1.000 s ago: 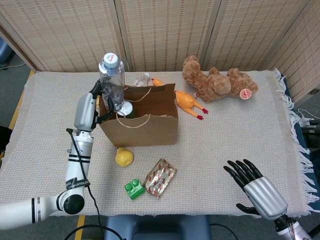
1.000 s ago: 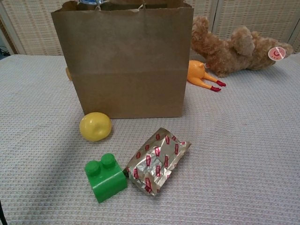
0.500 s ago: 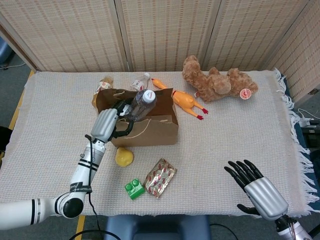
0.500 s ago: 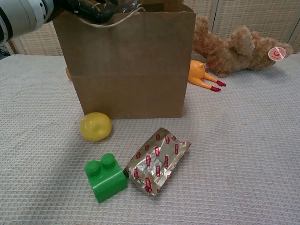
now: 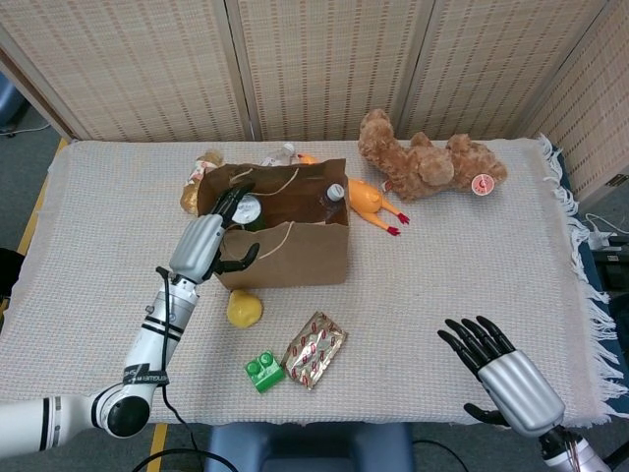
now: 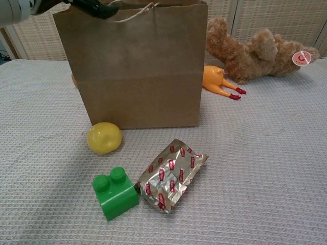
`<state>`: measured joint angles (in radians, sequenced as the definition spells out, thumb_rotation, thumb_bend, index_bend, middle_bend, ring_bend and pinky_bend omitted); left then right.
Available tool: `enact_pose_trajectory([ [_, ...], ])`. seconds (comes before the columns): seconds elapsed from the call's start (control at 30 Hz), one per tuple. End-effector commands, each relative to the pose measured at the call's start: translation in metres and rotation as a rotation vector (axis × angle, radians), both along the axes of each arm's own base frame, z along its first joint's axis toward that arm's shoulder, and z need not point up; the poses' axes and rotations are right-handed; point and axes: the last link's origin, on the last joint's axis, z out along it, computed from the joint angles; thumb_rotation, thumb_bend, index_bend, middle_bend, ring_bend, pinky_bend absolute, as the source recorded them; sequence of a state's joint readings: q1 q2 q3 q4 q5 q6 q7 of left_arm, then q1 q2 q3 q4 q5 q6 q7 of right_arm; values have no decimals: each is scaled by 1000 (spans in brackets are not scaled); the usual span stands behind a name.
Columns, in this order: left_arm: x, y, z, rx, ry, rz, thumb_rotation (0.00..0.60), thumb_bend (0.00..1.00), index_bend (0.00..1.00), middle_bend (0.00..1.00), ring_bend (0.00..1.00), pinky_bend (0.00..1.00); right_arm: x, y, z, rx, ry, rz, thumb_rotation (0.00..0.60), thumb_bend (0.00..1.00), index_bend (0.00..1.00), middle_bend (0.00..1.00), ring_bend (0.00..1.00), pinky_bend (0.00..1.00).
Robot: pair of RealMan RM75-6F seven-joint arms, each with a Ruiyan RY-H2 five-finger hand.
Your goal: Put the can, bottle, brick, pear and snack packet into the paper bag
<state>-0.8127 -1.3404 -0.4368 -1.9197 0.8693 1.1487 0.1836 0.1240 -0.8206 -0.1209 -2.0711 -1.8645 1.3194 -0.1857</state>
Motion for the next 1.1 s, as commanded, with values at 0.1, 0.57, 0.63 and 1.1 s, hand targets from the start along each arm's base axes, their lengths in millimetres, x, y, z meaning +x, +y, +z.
enact_pose_trajectory([
  [0.1,3,0,9,15,-43,-1,600,400,0,40,0,160,1,1,0,-3,-2,5,600,17,0,0,0,0],
  [0.57,-43,-13,70,113,-120,69,600,452,36,68,0,167,0,0,2,-9,-7,1,600,17,0,0,0,0],
  [0.63,-59,-20,75,124,-70,72,600,456,43,70,0,167,0,0,2,-9,-7,0,600,17,0,0,0,0],
  [1.1,-193,-101,40,67,476,-180,600,458,141,119,51,225,2,2,-1,-3,-1,3,600,17,0,0,0,0],
])
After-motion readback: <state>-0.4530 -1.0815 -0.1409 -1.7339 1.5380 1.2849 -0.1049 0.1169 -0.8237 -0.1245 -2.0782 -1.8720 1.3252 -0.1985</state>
